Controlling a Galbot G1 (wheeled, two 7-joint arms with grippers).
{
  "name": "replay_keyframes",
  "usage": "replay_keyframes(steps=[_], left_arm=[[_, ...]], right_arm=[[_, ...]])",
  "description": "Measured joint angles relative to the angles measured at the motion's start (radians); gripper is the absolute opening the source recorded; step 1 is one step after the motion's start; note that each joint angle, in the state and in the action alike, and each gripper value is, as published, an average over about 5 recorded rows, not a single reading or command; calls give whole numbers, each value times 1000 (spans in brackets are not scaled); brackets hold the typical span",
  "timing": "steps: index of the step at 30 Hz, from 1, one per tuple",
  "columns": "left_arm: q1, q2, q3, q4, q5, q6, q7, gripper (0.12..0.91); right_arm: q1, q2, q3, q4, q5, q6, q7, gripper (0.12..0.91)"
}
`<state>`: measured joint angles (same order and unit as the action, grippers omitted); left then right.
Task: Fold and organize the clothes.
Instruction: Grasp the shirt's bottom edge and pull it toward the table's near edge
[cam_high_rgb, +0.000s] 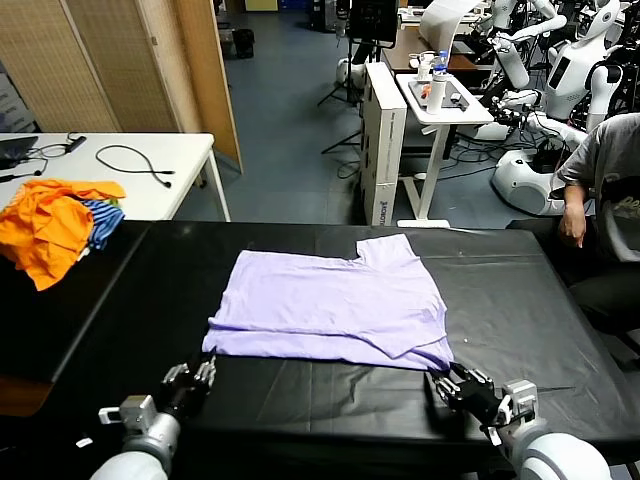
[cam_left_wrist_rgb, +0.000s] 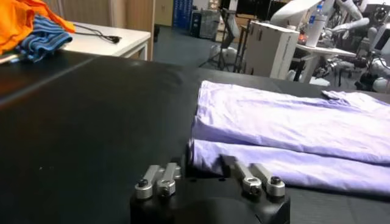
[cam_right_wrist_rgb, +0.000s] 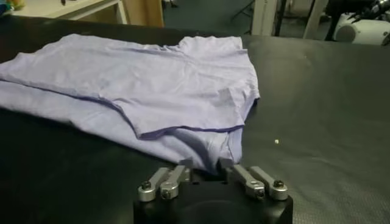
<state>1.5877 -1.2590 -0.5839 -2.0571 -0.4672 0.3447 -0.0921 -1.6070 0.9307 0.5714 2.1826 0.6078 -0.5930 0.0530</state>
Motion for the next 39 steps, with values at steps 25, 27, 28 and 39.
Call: replay_keyframes(steps=[25,27,28,39], left_arm=[[212,57,-80,-125,73,51,-37,144],[230,52,-84,-133,74,51,-37,144],[237,49,-86,-137,74,52,-38,144],[285,30,-108,-194,60,98,-80,606]], right_arm=[[-160,-31,74,161,71,-143,65,139],[-169,-29,74,170,70,-144,67,161],[-174,-28,76,174,70,-144,67,179],[-263,-15,129,263,83,-144,73,810]])
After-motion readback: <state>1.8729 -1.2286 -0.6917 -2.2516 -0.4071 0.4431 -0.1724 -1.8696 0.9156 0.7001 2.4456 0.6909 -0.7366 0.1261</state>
